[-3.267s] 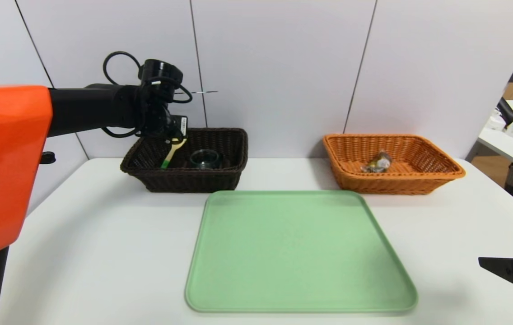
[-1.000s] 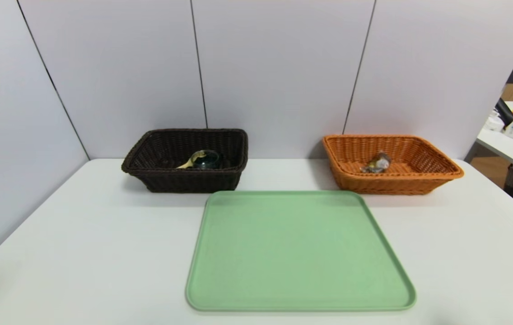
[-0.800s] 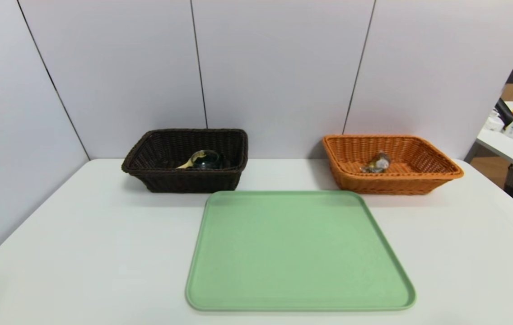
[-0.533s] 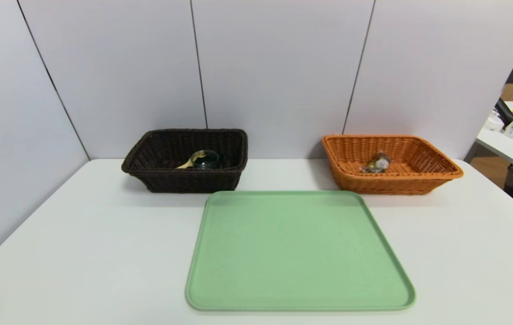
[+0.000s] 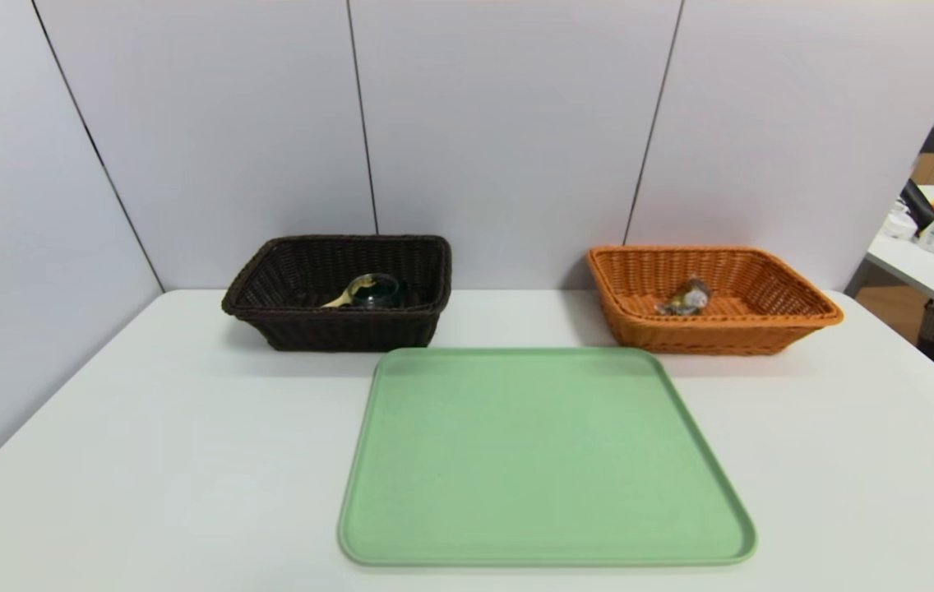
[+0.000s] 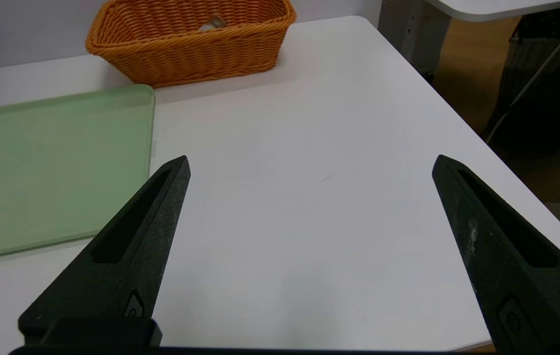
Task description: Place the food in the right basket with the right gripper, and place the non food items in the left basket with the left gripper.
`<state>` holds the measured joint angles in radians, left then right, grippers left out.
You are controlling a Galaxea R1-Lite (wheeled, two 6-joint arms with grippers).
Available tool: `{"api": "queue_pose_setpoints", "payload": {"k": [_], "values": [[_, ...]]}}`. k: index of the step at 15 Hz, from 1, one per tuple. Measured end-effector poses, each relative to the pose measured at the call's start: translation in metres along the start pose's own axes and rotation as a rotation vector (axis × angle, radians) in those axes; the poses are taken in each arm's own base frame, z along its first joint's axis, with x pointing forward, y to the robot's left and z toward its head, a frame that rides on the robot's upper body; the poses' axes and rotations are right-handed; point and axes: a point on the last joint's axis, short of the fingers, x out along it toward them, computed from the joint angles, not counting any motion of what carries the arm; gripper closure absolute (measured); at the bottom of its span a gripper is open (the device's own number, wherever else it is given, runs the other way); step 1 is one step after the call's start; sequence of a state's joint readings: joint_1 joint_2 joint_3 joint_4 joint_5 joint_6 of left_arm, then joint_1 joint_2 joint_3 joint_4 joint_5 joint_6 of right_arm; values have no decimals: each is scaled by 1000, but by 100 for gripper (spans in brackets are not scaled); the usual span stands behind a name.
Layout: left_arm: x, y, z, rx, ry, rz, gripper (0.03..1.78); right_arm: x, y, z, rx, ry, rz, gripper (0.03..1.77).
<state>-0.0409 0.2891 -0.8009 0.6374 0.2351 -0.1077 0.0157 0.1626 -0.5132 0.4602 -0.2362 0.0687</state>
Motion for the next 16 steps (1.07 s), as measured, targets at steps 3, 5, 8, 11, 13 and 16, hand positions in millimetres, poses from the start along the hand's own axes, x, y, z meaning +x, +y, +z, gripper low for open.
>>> {"api": "queue_pose_setpoints", "payload": {"k": [3,5,8,11,13,16], "values": [[-6,0,-28,61,-85,-92,12,-10,-2,-12,-30,-60,31,10],[-8,0,-43,72,-134,-137,12,-16,-2,-15,-66,-115,72,10],[-8,0,-58,63,-186,-202,12,-17,-1,-12,-111,-221,125,10],[6,-2,-72,68,-201,-211,12,-2,3,-18,-122,-339,159,10],[23,-4,-83,82,-236,-211,12,12,6,-28,-156,-429,159,10],[49,-6,-109,147,-289,-205,12,24,8,-41,-226,-569,167,10]]}}
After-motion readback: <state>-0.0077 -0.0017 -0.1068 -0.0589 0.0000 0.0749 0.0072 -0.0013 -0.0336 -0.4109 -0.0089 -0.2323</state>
